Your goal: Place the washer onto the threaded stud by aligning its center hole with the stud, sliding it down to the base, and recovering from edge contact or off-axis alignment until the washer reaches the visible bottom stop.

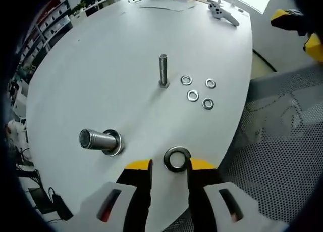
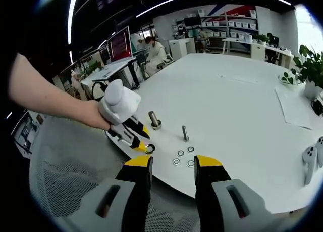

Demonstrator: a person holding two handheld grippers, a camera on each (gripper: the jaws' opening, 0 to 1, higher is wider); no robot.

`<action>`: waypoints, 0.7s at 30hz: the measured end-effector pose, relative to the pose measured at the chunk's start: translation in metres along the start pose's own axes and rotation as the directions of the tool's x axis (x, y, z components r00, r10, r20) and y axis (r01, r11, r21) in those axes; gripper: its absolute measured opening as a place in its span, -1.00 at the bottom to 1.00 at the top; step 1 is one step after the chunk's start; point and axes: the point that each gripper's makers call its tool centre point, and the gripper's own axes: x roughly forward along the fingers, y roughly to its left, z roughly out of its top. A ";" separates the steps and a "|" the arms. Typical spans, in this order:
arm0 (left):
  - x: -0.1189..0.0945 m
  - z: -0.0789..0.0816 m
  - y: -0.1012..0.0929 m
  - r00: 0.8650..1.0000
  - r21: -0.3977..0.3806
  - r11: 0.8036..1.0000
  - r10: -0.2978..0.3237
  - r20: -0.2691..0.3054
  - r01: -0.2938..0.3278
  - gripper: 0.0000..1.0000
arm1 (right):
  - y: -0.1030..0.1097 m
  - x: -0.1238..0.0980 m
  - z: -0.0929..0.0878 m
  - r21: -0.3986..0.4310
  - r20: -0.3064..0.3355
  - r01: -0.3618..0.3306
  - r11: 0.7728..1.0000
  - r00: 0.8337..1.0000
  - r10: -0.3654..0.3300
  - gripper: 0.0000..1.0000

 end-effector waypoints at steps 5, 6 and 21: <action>0.002 0.002 -0.004 1.000 0.008 1.000 -0.006 -0.003 0.006 -0.48 | 0.000 0.000 0.000 -0.001 -0.001 -0.002 1.000 1.000 0.002 -0.29; 0.003 0.002 -0.004 1.000 0.010 1.000 -0.006 -0.004 0.006 -0.48 | 0.000 0.000 0.000 0.000 -0.001 -0.002 1.000 1.000 0.002 -0.29; 0.010 0.001 -0.007 1.000 0.114 0.993 0.004 -0.024 -0.001 -0.57 | 0.000 0.000 0.000 0.006 0.001 -0.002 1.000 1.000 0.002 -0.29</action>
